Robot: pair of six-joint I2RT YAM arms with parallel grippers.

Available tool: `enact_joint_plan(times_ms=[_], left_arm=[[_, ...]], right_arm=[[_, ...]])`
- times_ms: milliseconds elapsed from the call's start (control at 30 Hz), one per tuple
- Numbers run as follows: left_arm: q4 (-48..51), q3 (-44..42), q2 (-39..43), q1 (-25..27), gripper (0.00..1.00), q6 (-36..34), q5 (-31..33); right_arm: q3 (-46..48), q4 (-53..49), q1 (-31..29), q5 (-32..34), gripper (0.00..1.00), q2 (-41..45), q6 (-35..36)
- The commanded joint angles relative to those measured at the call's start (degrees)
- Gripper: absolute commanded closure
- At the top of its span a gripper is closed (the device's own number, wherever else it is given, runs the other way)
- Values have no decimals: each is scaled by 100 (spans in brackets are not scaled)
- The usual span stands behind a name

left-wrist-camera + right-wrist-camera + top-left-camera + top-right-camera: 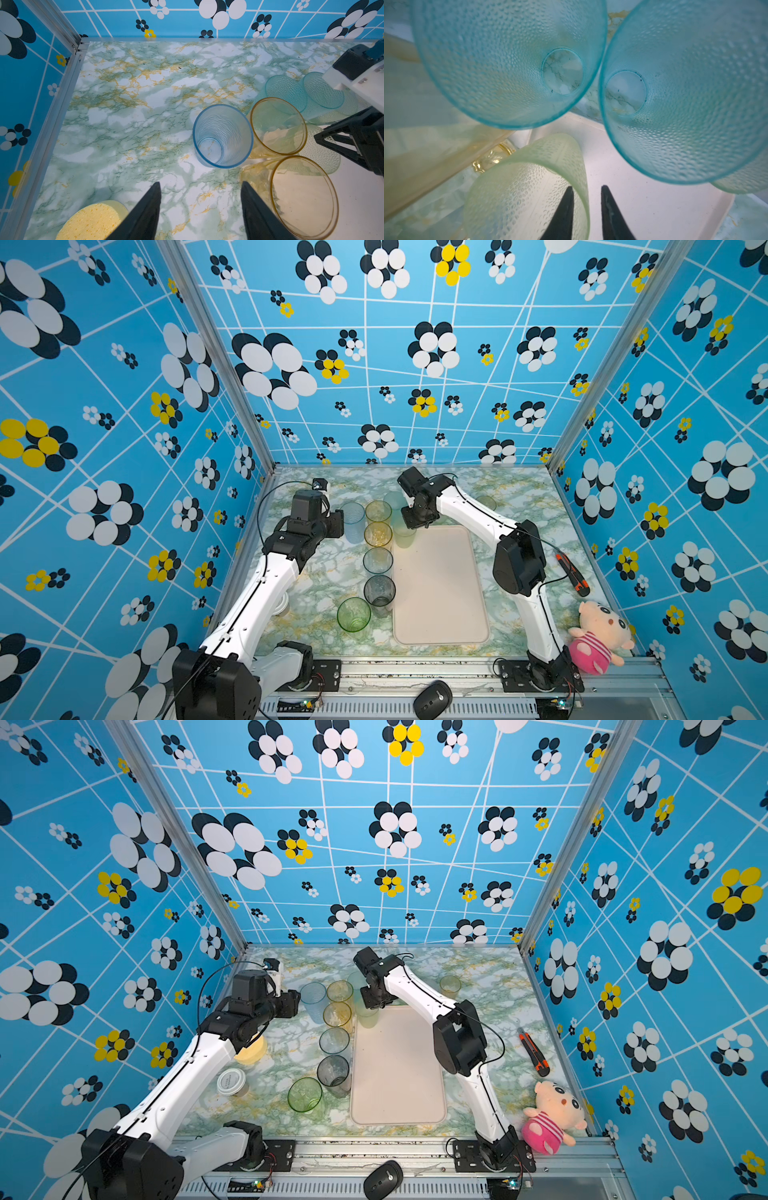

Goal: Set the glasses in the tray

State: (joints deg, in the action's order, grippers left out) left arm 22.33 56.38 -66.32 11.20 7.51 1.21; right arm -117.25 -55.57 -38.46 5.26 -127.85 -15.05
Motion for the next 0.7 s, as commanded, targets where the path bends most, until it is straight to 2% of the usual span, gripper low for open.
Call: enact_joint_plan(times_ms=[0, 167, 367, 500, 667], left_arm=[[71, 172, 58, -52, 38, -13, -72], [9, 114, 119, -27, 38, -30, -42], [230, 363, 66, 284, 39, -113, 93], [354, 553, -30, 444, 39, -123, 161], [333, 589, -66, 475, 39, -31, 39]], right_arm=[[252, 177, 50, -32, 73, 553, -57], [1117, 805, 283, -22, 71, 1677, -185], [2321, 1349, 1264, 15, 68, 2998, -426], [2788, 1263, 2053, 124, 68, 3263, -440], [2859, 1210, 2699, 21, 69, 2965, -366]])
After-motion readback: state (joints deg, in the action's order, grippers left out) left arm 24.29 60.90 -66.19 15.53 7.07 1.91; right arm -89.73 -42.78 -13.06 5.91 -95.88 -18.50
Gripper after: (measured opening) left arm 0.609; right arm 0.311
